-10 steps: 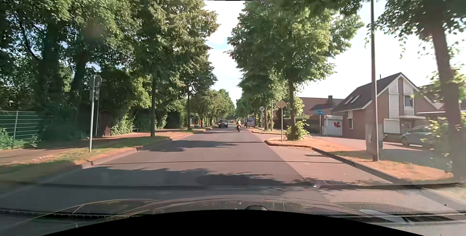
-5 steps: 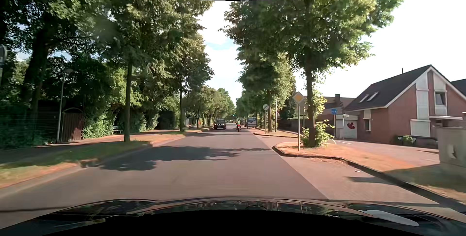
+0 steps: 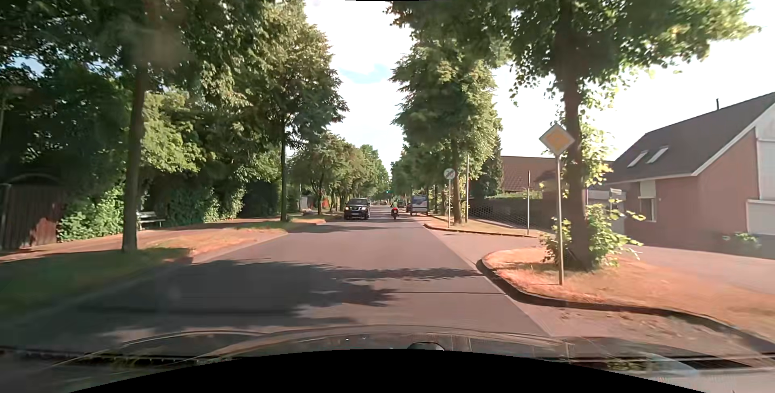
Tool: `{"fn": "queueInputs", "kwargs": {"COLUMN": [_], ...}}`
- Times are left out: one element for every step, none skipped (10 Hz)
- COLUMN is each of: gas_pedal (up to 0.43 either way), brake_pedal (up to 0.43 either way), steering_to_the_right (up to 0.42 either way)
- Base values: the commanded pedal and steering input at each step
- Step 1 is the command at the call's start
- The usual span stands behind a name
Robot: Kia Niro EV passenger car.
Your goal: Follow the waypoints while adhering to traffic rules and regulations
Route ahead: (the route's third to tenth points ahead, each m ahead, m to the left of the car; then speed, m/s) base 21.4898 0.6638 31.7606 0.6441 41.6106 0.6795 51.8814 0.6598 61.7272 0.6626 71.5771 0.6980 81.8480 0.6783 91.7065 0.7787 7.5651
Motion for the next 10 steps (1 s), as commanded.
{"fn": "queueInputs", "kwargs": {"gas_pedal": [0.157, 0.157, 0.157, 0.157, 0.157, 0.157, 0.157, 0.169, 0.209, 0.228], "brake_pedal": [0.000, 0.000, 0.000, 0.000, 0.000, 0.000, 0.000, 0.000, 0.000, 0.000], "steering_to_the_right": [0.003, 0.001, -0.001, -0.003, -0.004, -0.004, -0.004, -0.003, -0.004, -0.005]}}
